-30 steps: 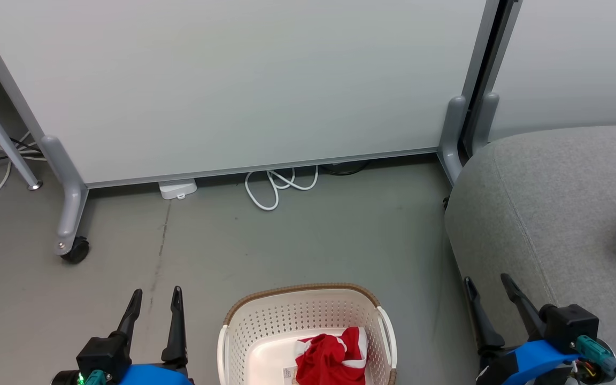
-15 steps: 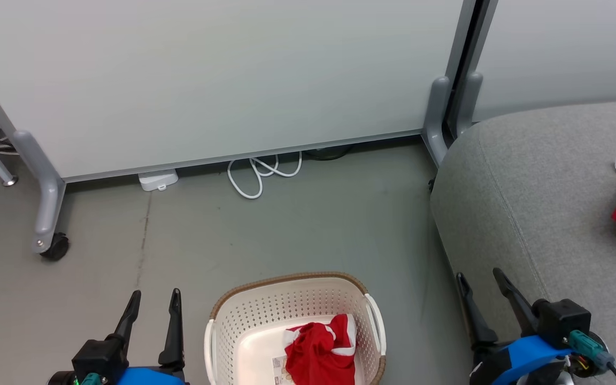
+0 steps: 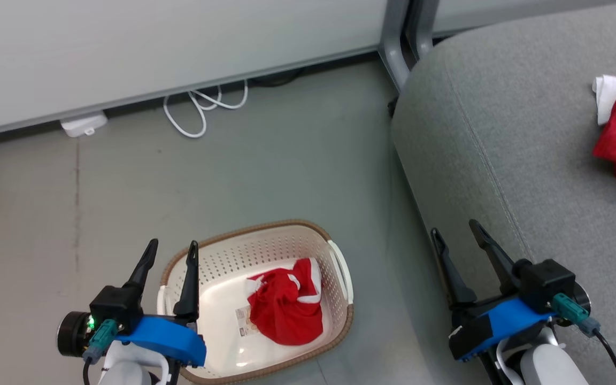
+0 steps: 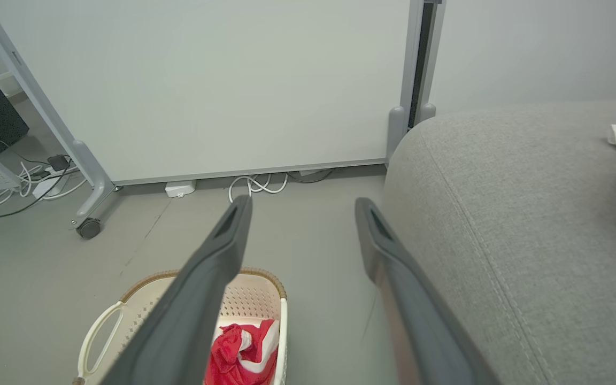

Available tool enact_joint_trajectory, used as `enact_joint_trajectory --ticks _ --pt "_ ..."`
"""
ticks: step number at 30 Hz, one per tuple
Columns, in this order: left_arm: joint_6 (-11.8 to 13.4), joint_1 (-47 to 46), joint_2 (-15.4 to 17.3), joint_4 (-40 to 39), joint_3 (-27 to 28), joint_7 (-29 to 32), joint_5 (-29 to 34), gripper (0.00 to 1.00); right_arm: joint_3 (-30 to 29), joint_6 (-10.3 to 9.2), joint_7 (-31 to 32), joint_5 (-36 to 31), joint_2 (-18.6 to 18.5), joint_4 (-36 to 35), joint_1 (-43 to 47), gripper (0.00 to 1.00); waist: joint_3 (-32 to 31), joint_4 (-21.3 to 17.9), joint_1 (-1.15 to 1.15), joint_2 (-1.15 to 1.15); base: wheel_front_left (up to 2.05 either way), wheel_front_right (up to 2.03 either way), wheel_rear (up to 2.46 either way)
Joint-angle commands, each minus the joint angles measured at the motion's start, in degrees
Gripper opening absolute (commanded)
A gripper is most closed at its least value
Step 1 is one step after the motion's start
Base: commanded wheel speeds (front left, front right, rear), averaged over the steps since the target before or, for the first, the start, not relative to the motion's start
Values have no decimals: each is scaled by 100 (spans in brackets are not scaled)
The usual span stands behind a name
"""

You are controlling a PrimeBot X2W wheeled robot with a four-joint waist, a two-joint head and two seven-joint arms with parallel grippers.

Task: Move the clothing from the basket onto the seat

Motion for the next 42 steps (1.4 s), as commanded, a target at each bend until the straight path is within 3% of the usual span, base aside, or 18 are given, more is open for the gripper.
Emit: enact_joint_trajectory --ticks 1,10,22,42 --pt "-44 -257 -32 156 -67 -25 72 100 82 1 -37 -4 -6 -47 -184 100 616 -448 -1 0 0 0 0" --pt "-43 -1160 -63 874 -331 -25 251 100 342 1 -212 33 20 -88 -653 100 1563 -846 -1 0 0 0 0" --pt "-26 -2228 241 2080 -632 -25 168 100 777 1 -520 256 43 -120 -1218 100 2797 -1173 -1 0 0 0 0" --pt "-5 -3081 498 3348 -828 132 233 100 1303 1 -701 786 42 -216 -1736 100 3889 -1572 -1 0 0 0 0"
